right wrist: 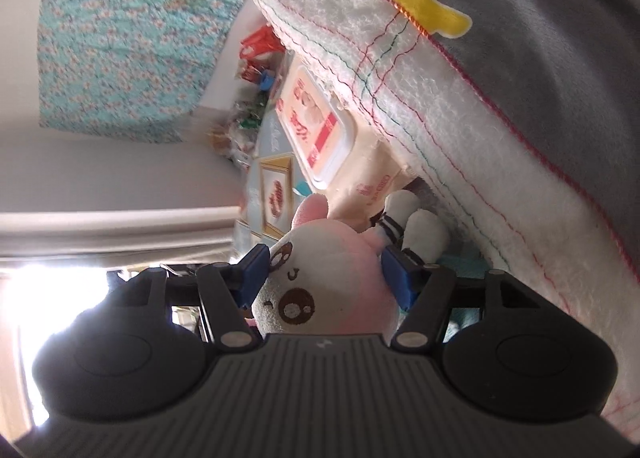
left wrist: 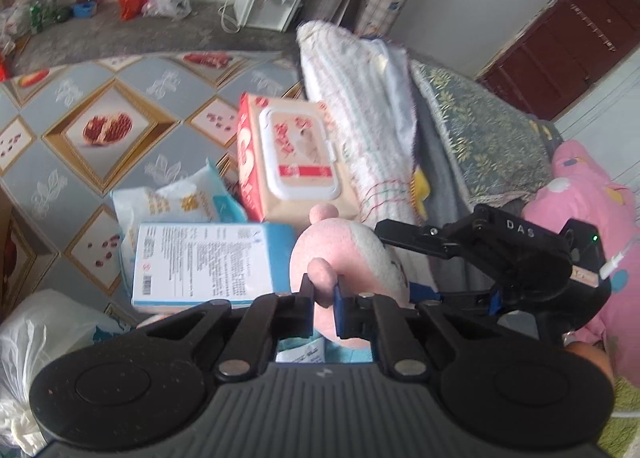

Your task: Organize soft objects

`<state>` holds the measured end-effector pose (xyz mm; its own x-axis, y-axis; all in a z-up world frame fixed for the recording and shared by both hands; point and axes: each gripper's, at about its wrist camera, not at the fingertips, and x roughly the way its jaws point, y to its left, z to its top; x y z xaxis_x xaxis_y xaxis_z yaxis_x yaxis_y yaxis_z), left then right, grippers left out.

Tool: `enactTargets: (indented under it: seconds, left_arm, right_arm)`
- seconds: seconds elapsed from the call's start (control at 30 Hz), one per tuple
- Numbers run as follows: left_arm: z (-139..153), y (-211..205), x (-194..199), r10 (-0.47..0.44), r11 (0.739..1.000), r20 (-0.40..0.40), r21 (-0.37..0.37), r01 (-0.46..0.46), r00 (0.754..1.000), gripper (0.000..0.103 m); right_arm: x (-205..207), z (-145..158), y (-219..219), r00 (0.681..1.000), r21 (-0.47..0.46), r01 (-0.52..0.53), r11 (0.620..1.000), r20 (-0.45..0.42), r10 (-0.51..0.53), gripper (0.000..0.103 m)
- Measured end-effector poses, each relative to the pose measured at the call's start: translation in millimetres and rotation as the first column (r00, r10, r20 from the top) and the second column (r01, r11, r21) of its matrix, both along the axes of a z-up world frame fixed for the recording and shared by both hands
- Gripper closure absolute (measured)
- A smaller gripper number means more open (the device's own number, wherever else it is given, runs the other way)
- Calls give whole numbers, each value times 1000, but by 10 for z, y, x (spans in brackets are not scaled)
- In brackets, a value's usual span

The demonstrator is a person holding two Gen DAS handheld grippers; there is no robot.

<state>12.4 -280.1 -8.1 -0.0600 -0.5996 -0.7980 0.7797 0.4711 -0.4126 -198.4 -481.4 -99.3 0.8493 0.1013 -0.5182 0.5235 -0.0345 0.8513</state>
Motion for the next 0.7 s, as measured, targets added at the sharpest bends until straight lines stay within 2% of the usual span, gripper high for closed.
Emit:
enactTargets:
  seconds: [0.23, 0.4, 0.53, 0.7]
  left_arm:
    - [249, 180, 32, -39, 996, 6, -82, 39, 999, 93]
    - [477, 442, 178, -60, 991, 18, -120, 61, 998, 93]
    - [691, 741, 393, -53, 989, 40, -138, 58, 998, 93]
    - [981, 1207, 812, -8, 989, 85, -146, 20, 996, 93]
  right_arm:
    - [-102, 221, 211, 995, 24, 78, 997, 62, -79, 42]
    - [22, 463, 508, 989, 26, 107, 994, 97, -109, 42]
    - [273, 613, 804, 984, 47, 111, 993, 136, -116, 42]
    - [846, 791, 1171, 977, 71, 75, 995, 196, -88, 42]
